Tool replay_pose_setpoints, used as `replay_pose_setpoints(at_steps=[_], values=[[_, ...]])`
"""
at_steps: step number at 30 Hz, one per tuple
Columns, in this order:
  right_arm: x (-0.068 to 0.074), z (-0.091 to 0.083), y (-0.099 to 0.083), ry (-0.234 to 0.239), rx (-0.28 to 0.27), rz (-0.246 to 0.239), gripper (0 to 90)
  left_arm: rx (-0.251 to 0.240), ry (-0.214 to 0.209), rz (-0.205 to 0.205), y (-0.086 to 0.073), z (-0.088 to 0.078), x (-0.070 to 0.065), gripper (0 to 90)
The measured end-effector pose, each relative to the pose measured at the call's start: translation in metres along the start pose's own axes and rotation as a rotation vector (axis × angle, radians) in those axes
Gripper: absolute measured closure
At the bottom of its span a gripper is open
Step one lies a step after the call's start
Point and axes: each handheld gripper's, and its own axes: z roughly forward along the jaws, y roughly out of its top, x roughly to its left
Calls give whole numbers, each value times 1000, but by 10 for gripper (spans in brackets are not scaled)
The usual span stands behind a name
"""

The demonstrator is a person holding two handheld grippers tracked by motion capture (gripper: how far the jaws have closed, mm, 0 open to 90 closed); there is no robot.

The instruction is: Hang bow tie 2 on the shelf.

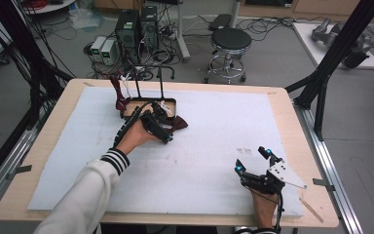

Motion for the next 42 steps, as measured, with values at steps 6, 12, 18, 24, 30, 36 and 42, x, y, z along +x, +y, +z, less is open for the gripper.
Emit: replay_pose_setpoints(at_steps=[6, 12, 18, 24, 30, 36, 42], values=[[0, 0, 0, 0, 0, 3, 56, 30, 0, -10, 0, 7, 1, 249], [0, 0, 0, -1, 0, 3, 56, 49, 2, -15, 1, 11, 1, 314], [0, 0, 0, -1, 0, 3, 56, 55, -18, -5, 1, 13, 0, 434], [0, 0, 0, -1, 0, 4, 56, 69, -38, -15, 1, 14, 0, 575], [0, 0, 0, -1, 0, 3, 56, 76, -75, -37, 1, 13, 0, 749], [0, 0, 0, -1, 0, 2, 56, 79, -74, -39, 1, 11, 0, 777], [0, 0, 0, -1, 0, 3, 56, 44, -62, -33, 1, 5, 1, 779]])
